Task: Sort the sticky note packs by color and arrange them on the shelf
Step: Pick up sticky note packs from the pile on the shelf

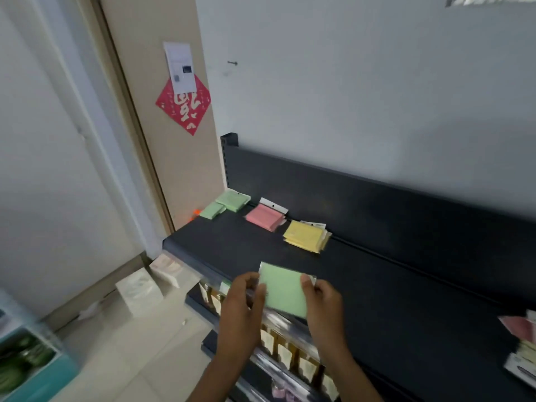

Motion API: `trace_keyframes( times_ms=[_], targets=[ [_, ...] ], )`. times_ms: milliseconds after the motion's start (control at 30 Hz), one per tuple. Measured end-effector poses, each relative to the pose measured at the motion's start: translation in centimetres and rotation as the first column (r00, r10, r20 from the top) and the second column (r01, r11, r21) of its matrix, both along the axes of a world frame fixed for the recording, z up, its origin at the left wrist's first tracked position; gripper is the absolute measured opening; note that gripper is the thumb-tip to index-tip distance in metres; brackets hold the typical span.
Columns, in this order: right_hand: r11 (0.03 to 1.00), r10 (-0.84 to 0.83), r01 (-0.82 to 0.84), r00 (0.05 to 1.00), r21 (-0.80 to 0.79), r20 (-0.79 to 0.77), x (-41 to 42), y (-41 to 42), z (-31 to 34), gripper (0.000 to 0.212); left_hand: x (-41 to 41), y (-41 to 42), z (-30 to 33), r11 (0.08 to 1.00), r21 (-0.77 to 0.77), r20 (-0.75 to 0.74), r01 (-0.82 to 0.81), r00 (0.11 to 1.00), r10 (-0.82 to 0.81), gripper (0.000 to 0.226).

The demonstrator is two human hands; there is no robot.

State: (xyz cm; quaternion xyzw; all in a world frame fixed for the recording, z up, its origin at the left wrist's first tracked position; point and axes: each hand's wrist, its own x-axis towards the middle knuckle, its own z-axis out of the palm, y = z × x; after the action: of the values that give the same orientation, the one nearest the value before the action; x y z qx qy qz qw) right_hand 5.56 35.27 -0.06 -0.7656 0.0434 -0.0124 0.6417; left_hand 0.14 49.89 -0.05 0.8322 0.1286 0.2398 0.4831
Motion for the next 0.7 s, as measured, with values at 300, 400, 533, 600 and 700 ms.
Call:
trace_keyframes(
  times_ms=[300,400,533,600,700],
  targets=[
    [0.967,0.253,-0.254,0.967,-0.024,-0.045,0.3,12.1,1.5,0.008,-1.9,11.6,-0.7,0.981,-0.07,-0.013,-0.183,0.983,0.182,0.017],
    [0.955,0.291,-0.293,0.955,-0.047,-0.049,0.0,15.7,1.1,0.008,-2.9,14.3,-0.5,0.969,-0.106,-0.032,-0.223,0.975,0.221,0.021],
    [0.933,0.352,-0.356,0.933,-0.046,-0.068,0.2,20.5,0.5,0.007,-4.1,18.2,-0.8,0.952,-0.082,-0.07,-0.293,0.955,0.288,0.033],
    [0.919,0.39,-0.393,0.919,-0.041,-0.058,0.5,22.6,0.5,0.009,-4.3,20.1,-0.9,0.945,-0.072,-0.087,-0.32,0.946,0.313,0.037],
    [0.906,0.421,-0.422,0.906,-0.031,-0.053,1.5,25.6,0.4,0.01,-3.9,22.6,-0.8,0.938,-0.037,-0.1,-0.344,0.935,0.339,0.042]
  ],
)
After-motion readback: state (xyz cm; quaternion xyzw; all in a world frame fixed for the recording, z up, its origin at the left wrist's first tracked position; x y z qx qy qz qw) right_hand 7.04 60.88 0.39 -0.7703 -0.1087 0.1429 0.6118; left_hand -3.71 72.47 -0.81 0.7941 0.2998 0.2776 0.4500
